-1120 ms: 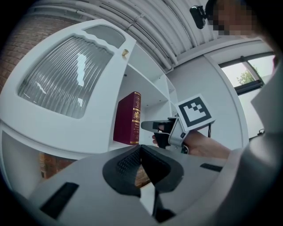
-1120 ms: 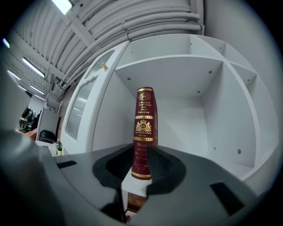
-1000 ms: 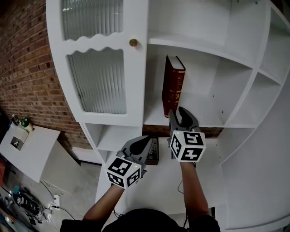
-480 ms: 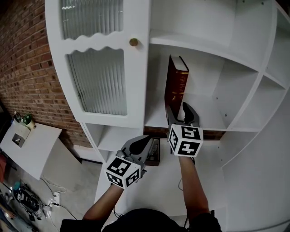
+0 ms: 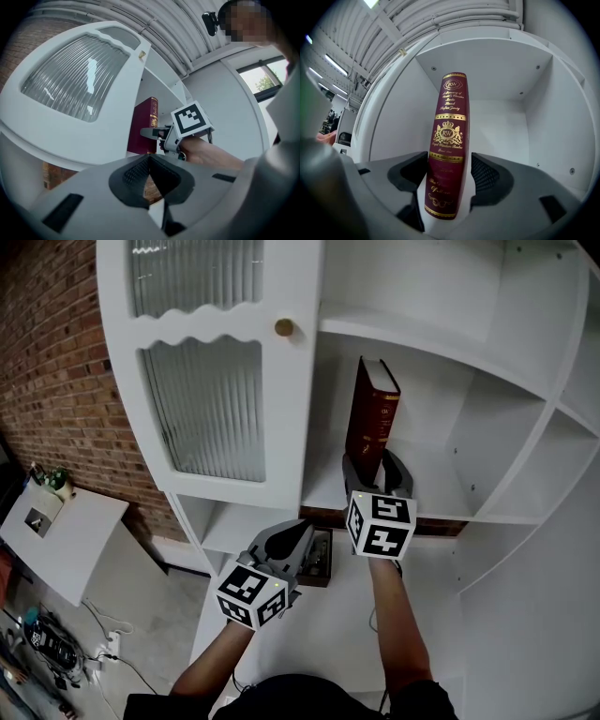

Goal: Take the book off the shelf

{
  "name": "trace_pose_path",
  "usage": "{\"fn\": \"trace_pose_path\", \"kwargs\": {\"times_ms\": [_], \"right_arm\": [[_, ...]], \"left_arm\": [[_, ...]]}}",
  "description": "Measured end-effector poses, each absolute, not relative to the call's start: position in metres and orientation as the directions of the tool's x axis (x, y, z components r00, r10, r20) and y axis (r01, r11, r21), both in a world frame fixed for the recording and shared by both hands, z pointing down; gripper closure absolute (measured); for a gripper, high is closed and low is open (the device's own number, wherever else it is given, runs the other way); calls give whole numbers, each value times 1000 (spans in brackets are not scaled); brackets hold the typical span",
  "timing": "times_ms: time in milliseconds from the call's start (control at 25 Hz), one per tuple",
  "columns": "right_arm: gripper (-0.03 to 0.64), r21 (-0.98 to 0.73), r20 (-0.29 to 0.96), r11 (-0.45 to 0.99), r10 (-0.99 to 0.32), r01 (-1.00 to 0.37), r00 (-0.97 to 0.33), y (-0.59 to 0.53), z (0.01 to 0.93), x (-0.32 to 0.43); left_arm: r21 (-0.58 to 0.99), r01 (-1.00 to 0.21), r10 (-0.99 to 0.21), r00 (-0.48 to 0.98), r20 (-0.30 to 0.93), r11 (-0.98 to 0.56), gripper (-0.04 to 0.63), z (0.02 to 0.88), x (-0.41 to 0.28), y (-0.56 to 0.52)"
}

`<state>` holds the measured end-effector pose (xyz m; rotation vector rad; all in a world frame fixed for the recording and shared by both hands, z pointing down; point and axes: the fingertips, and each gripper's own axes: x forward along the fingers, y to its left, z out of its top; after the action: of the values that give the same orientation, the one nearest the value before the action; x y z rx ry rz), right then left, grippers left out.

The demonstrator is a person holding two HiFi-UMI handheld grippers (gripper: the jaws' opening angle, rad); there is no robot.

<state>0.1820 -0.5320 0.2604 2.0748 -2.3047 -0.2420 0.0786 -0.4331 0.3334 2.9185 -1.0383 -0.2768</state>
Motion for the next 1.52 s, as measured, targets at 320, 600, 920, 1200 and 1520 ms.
{"fn": "trace_pose_path", "kwargs": {"times_ms": [320, 600, 920, 1200, 1520], "right_arm": [[328, 135, -85, 103, -990, -985, -115, -541, 255, 181], [328, 132, -87, 108, -989, -985, -120, -549, 252, 181], [328, 134, -83, 105, -990, -985, -117, -557, 250, 180], [328, 130, -77, 105, -990, -986, -116, -560, 249, 180], [334, 106, -76, 93, -992, -990, -101, -558, 250, 185]], "left_arm": [[101, -644, -652, 742, -159, -758, 588, 334, 71, -441], [106, -645, -653, 741, -156, -757, 588, 335, 71, -445], [113, -649, -658, 738, -146, -753, 588, 339, 71, -449], [122, -651, -663, 736, -139, -749, 588, 341, 70, -453], [120, -646, -657, 741, -137, -754, 588, 342, 72, -452]]}}
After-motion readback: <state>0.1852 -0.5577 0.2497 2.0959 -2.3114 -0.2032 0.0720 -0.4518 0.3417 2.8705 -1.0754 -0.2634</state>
